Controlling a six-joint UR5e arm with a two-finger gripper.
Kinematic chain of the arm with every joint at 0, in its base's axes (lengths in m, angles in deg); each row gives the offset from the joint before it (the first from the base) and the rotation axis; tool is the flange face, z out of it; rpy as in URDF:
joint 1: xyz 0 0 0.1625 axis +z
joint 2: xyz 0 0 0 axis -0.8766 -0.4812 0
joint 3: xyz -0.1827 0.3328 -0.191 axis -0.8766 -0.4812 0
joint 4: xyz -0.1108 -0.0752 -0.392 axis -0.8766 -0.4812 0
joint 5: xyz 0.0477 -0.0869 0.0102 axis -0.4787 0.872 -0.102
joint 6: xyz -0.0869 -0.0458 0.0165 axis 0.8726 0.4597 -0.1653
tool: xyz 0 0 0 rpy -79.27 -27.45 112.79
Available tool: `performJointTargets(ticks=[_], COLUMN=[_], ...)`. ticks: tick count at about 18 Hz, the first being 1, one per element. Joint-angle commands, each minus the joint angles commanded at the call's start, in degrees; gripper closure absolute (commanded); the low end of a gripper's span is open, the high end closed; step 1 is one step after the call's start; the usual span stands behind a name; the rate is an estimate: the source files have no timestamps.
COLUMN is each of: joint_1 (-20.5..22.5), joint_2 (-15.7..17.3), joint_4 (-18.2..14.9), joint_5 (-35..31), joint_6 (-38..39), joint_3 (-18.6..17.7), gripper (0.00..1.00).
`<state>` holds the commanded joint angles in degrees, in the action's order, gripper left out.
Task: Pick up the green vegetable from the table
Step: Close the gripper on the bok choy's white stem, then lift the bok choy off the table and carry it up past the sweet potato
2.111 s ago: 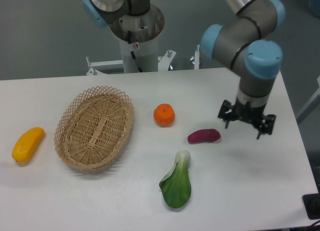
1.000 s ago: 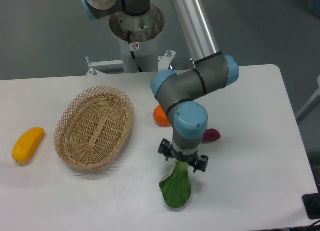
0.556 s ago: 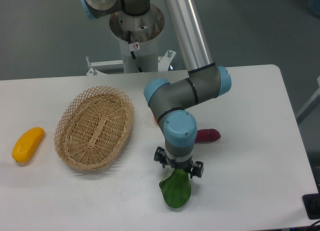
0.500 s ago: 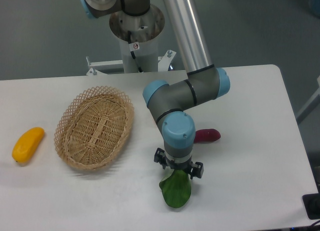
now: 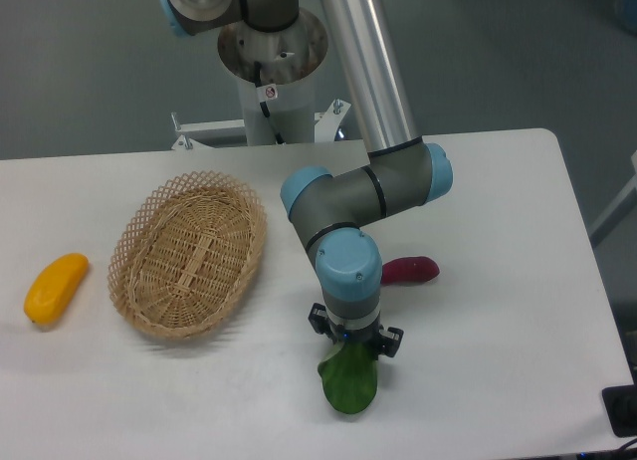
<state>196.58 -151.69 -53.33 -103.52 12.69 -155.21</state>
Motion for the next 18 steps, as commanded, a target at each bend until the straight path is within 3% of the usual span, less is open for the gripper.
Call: performJointTargets(ticks=[8,14,18], joint_1=[1.49,5.88,10.19], joint_2=[3.34,7.64,10.37], joint_4=[-0.88,-1.14,-6.93], joint_5=[0.17,1.75,4.39], joint_6=[-1.05,-6.31,-11.67], joint_3=[-0.09,0.00,0.96], gripper=[0.76,0.74,0.73])
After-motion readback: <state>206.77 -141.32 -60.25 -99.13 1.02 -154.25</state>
